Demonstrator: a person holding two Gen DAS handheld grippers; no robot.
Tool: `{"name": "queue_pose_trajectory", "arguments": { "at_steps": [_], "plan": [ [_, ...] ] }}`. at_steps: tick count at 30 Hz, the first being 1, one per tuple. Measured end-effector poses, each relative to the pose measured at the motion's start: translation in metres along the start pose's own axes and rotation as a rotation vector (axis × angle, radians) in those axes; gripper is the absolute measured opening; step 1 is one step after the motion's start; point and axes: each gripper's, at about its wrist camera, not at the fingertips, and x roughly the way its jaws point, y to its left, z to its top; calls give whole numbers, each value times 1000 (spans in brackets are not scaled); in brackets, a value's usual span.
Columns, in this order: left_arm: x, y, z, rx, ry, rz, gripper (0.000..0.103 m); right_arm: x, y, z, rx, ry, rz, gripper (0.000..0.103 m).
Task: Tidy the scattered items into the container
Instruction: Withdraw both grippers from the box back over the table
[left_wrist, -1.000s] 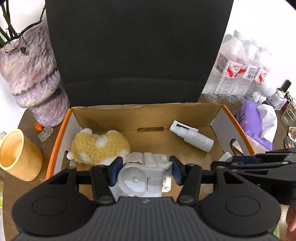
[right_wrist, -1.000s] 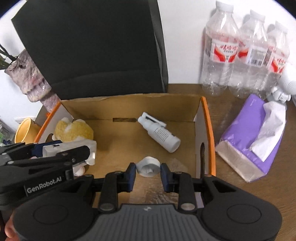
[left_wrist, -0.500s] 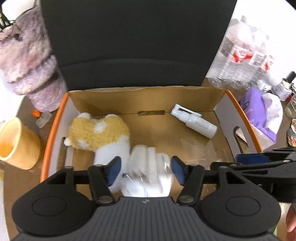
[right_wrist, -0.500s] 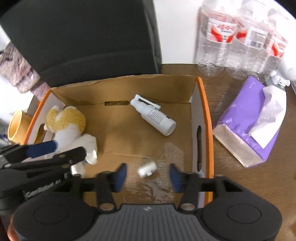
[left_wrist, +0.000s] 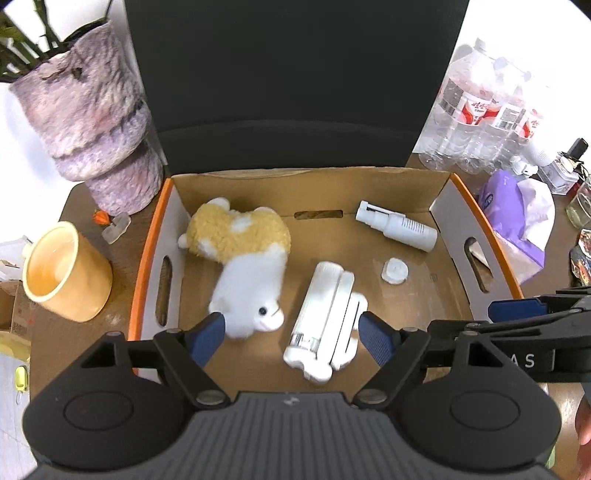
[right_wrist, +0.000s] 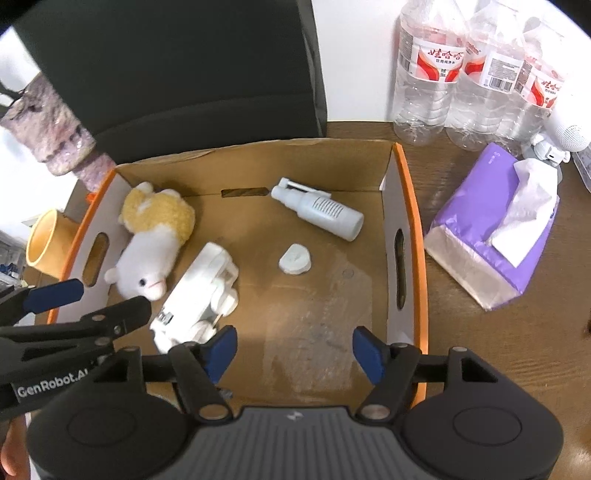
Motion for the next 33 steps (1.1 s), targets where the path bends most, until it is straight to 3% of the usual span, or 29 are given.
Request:
{"name": "queue_pose_trajectory", "arguments": {
  "at_steps": [5, 7, 9, 12, 17, 21, 24, 27, 30, 33],
  "plan": [
    [-27, 4, -32, -17, -81, 2, 90, -17, 4, -30, -7, -77, 21, 73],
    [-38, 8, -51, -30, -126, -13, 102, -26, 2, -47, 10, -129, 51, 76],
    [-48, 13, -75, -34, -175, -34, 103, -35, 0, -64, 27, -181, 81, 82],
    [-59, 19, -126, -49, -259, -27, 103, -47, -8, -106, 57, -301, 146, 84],
    [-63, 17, -211, -51, -391, 15, 103, -64, 4, -199, -26, -518, 115, 94],
    [-67, 14, -279, -52, -496, 49, 103, -52, 13, -275, -49, -631, 73, 94],
    [-69, 12, -330, -53, -575, 75, 103, -35, 21, -319, -124, -658, 68, 94],
    [-56, 18, -345, -79, -510, 67, 103, -17, 22, -342, -149, -659, 34, 94],
    [-53, 18, -352, -87, -512, 94, 103, -11, 21, -352, -158, -621, 12, 94],
    [-49, 13, -355, -55, -510, 71, 103, -9, 22, -363, -153, -627, -2, 94]
  ]
}}
